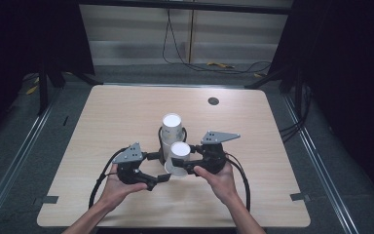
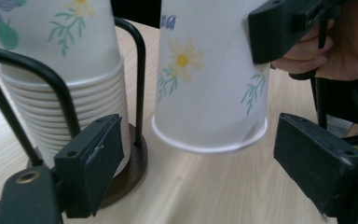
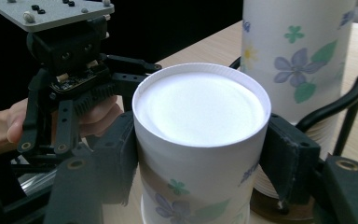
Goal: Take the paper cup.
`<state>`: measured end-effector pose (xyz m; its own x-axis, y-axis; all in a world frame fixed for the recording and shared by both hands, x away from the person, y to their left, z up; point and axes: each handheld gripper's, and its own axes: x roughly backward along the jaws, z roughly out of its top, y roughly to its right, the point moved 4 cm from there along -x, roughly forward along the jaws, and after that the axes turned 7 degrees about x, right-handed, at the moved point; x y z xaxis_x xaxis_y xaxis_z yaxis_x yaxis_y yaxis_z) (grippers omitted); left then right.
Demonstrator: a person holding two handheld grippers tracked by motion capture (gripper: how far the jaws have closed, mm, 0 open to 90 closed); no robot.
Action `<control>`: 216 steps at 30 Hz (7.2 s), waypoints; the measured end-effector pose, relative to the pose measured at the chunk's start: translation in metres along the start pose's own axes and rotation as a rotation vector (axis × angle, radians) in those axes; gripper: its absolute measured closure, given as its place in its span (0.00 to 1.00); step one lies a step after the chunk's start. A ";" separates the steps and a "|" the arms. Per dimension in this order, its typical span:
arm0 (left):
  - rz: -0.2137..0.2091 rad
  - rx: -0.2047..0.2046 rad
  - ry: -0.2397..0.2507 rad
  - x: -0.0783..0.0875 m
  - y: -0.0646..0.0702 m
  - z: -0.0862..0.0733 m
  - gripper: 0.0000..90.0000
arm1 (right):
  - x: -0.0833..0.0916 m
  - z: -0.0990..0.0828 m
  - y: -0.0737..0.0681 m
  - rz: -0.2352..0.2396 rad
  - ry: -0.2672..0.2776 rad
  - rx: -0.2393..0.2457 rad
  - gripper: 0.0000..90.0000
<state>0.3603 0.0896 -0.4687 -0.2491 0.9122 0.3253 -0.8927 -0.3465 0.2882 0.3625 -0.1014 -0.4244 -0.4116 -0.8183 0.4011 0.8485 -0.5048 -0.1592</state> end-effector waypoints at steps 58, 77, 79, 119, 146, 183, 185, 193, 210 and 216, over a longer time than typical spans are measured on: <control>-0.041 0.022 -0.027 0.001 -0.002 -0.004 0.30 | -0.018 0.004 -0.015 0.051 0.017 0.005 0.25; -0.032 0.024 -0.107 0.007 -0.008 -0.005 0.31 | -0.004 0.003 -0.008 0.030 0.011 0.028 0.26; -0.032 0.029 -0.108 0.007 -0.008 -0.005 0.31 | -0.004 0.003 -0.007 0.035 0.005 0.027 0.26; 0.033 -0.025 -0.264 0.009 -0.009 -0.005 0.32 | -0.001 -0.010 -0.003 0.092 -0.186 0.078 0.33; 0.041 -0.077 -0.392 0.005 -0.006 -0.008 0.32 | -0.011 -0.022 -0.004 0.114 -0.341 0.117 0.28; 0.025 -0.183 -0.506 0.000 0.000 -0.005 0.32 | -0.018 -0.031 -0.006 0.144 -0.515 0.202 0.29; 0.028 -0.192 -0.508 -0.002 0.000 0.000 0.32 | -0.018 -0.030 -0.005 0.131 -0.532 0.219 0.28; 0.044 -0.222 -0.521 -0.010 0.001 0.003 0.33 | -0.016 -0.027 -0.004 0.125 -0.557 0.239 0.25; 0.031 -0.263 -0.633 -0.019 0.008 -0.006 0.32 | -0.026 -0.028 -0.008 0.129 -0.592 0.259 0.24; 0.024 -0.271 -0.634 -0.020 0.010 -0.006 0.32 | -0.028 -0.028 -0.011 0.154 -0.604 0.264 0.27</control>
<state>0.3540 0.0688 -0.4773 -0.0756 0.5726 0.8163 -0.9726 -0.2229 0.0663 0.3551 -0.0803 -0.4586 -0.0860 -0.5394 0.8376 0.9671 -0.2473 -0.0599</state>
